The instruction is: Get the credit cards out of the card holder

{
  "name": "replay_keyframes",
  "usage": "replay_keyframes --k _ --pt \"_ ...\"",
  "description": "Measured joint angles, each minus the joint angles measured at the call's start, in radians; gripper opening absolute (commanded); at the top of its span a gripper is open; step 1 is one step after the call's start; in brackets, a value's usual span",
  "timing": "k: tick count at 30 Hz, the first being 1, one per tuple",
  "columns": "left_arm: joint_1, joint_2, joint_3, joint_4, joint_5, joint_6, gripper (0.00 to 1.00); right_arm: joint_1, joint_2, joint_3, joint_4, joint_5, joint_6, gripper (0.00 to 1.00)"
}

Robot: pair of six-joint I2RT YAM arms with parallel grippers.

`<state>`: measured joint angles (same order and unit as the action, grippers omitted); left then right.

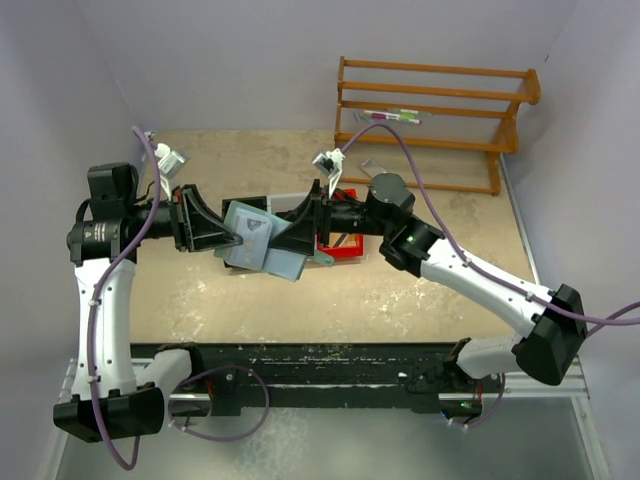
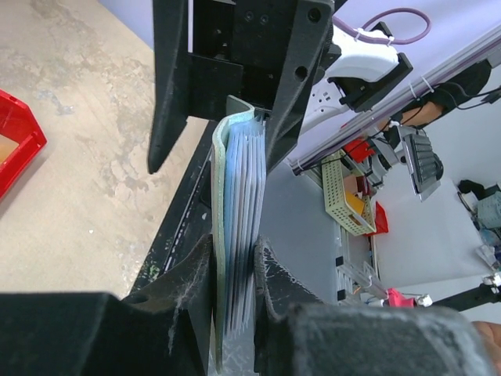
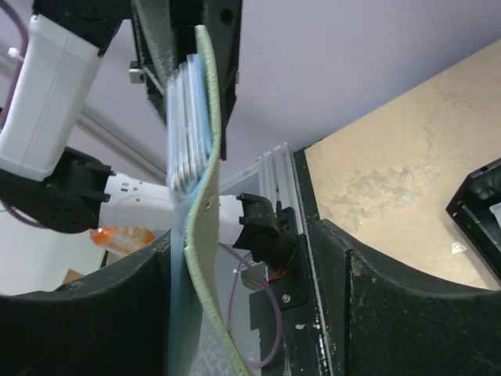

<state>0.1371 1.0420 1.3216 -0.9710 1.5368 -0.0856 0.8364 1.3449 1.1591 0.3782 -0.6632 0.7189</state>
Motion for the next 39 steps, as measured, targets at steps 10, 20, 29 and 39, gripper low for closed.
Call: replay_keyframes --k 10,20,29,39 --pt "0.000 -0.005 0.000 -0.007 -0.002 0.005 0.08 -0.002 0.068 -0.023 0.209 -0.087 0.075 1.00" --pt "0.000 -0.005 0.000 -0.014 -0.003 0.005 0.08 0.000 0.047 -0.040 0.184 -0.113 0.008 1.00" --pt "0.001 -0.005 0.000 -0.014 -0.021 0.024 0.15 0.005 0.134 0.010 0.233 -0.075 0.066 0.51" --pt "0.005 -0.013 0.000 -0.035 -0.044 0.038 0.41 -0.005 0.161 -0.090 0.481 -0.158 0.226 0.12"
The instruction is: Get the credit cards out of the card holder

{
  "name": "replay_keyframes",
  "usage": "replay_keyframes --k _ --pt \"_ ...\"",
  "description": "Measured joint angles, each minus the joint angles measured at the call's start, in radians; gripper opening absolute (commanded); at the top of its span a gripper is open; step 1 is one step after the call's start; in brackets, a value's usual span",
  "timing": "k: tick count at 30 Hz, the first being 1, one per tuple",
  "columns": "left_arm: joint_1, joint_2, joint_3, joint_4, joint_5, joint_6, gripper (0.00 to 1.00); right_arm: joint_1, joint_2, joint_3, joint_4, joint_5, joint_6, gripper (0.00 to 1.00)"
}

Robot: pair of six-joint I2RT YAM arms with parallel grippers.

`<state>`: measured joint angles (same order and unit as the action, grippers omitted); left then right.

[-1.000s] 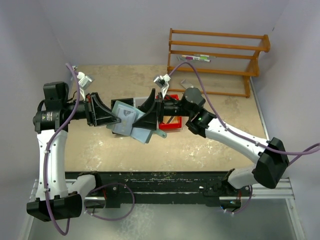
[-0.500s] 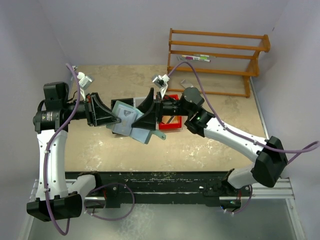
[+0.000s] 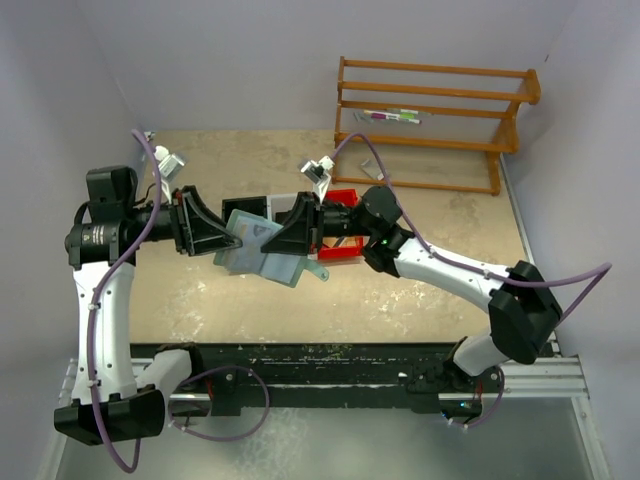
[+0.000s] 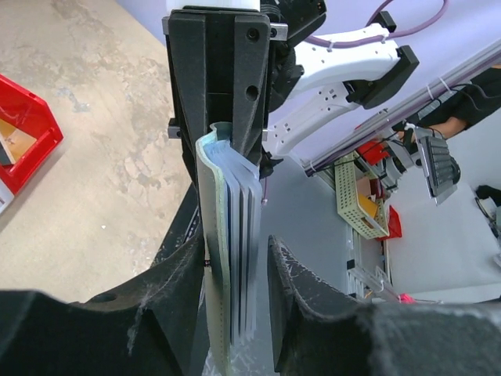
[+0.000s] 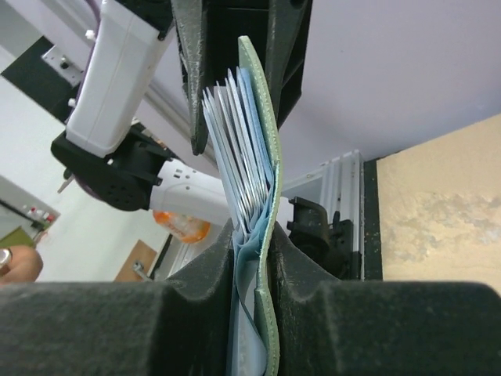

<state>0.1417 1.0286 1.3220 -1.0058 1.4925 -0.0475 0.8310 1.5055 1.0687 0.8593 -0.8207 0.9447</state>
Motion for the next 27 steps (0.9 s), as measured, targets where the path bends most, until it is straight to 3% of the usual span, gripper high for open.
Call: replay_keyframes --k 18,27 --pt "-0.001 -0.013 0.003 -0.023 0.049 -0.002 0.36 -0.008 0.020 -0.042 0.269 -0.112 0.139 0.08" --pt "-0.006 0.006 0.034 -0.084 0.054 0.038 0.36 -0.013 0.020 -0.047 0.308 -0.125 0.152 0.07"
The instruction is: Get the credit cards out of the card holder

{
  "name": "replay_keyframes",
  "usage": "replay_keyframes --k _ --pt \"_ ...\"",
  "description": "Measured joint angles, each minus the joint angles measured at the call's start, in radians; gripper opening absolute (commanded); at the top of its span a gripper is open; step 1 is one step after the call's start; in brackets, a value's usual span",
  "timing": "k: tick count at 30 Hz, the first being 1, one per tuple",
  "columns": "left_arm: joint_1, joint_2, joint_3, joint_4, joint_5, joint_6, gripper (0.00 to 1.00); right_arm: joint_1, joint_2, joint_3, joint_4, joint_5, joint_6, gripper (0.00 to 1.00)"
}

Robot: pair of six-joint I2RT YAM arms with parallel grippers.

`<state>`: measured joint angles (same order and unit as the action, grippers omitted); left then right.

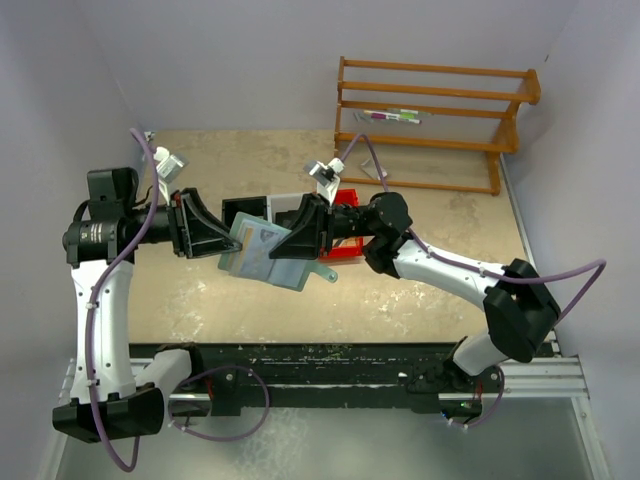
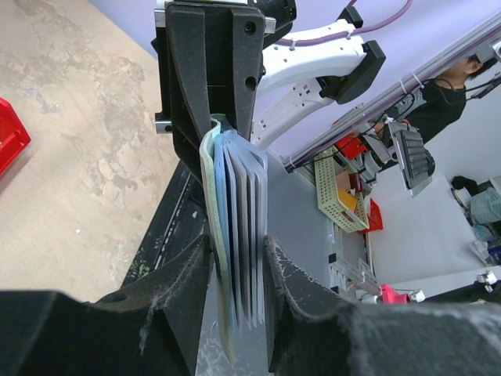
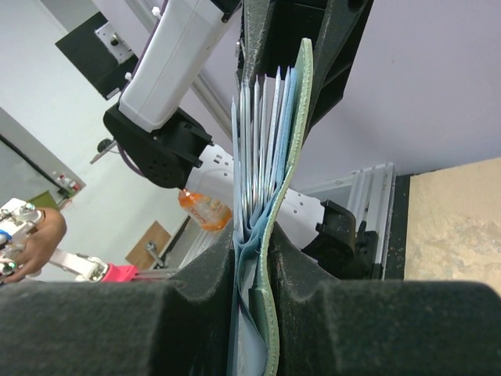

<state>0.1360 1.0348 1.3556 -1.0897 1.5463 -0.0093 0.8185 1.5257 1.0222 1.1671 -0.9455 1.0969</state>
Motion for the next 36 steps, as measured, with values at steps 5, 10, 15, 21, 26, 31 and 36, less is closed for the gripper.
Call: replay_keyframes --k 5,10,15,21,26,31,36 --pt "0.000 0.018 0.006 -0.053 0.008 0.057 0.39 -0.001 0.002 0.000 0.005 -0.005 0.005 0.08" --pt "0.000 0.020 0.006 -0.062 0.010 0.074 0.40 -0.002 0.007 0.006 0.002 -0.006 0.013 0.12" --pt "0.000 -0.002 0.005 -0.010 -0.032 0.045 0.40 -0.001 0.007 0.021 -0.046 0.000 0.000 0.14" --pt "0.000 -0.035 -0.006 0.042 -0.118 0.019 0.38 0.000 0.007 0.035 -0.118 0.019 -0.043 0.15" --pt "0.000 -0.020 -0.008 0.048 -0.111 0.011 0.32 -0.002 0.007 0.035 -0.132 0.030 -0.058 0.16" --pt "0.000 -0.013 -0.008 0.053 -0.051 0.000 0.05 -0.001 -0.003 0.021 -0.100 0.030 -0.057 0.26" --pt "0.000 -0.006 -0.012 0.061 -0.029 -0.024 0.00 -0.001 -0.009 0.016 -0.061 0.012 -0.049 0.46"
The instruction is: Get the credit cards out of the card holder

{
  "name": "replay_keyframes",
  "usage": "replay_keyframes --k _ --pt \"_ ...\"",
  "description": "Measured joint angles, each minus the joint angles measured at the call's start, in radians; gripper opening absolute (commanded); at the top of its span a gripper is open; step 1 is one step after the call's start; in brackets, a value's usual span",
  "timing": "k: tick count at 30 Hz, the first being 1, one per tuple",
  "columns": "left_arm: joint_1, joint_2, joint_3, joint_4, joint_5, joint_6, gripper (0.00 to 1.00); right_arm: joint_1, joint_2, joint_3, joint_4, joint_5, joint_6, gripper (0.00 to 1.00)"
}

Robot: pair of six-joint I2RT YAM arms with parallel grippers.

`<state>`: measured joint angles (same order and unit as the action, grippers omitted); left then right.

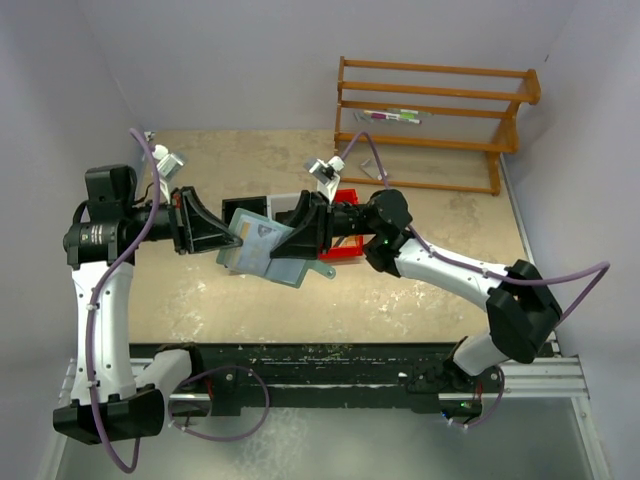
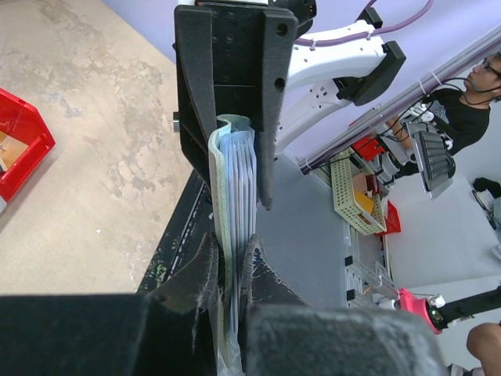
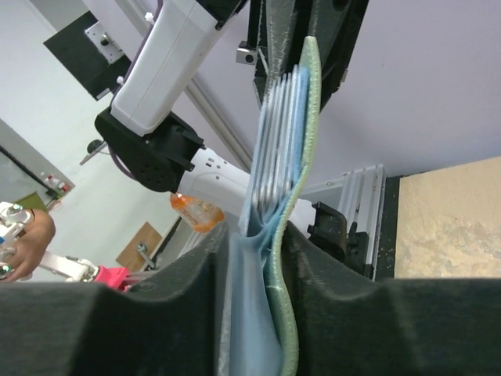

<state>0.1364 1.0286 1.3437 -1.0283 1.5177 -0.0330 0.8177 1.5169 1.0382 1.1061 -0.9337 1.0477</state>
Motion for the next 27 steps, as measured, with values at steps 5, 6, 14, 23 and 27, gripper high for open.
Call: replay_keyframes --k 5,6,14,23,27 --pt "0.001 0.005 0.000 0.011 -0.003 -0.011 0.00 -0.006 -0.002 0.000 0.012 -0.021 0.011 0.56" --pt "0.001 0.005 0.000 0.016 -0.004 -0.012 0.00 -0.014 -0.005 0.000 0.008 -0.027 0.012 0.53" --pt "0.000 -0.015 0.001 0.027 -0.062 -0.010 0.00 -0.084 -0.100 -0.051 -0.195 0.003 -0.109 0.19" --pt "0.001 -0.017 0.000 0.047 -0.078 -0.012 0.06 -0.083 -0.111 -0.023 -0.352 0.054 -0.250 0.00" --pt "0.001 -0.017 -0.002 0.058 -0.070 -0.035 0.07 -0.083 -0.116 -0.023 -0.349 0.054 -0.256 0.00"
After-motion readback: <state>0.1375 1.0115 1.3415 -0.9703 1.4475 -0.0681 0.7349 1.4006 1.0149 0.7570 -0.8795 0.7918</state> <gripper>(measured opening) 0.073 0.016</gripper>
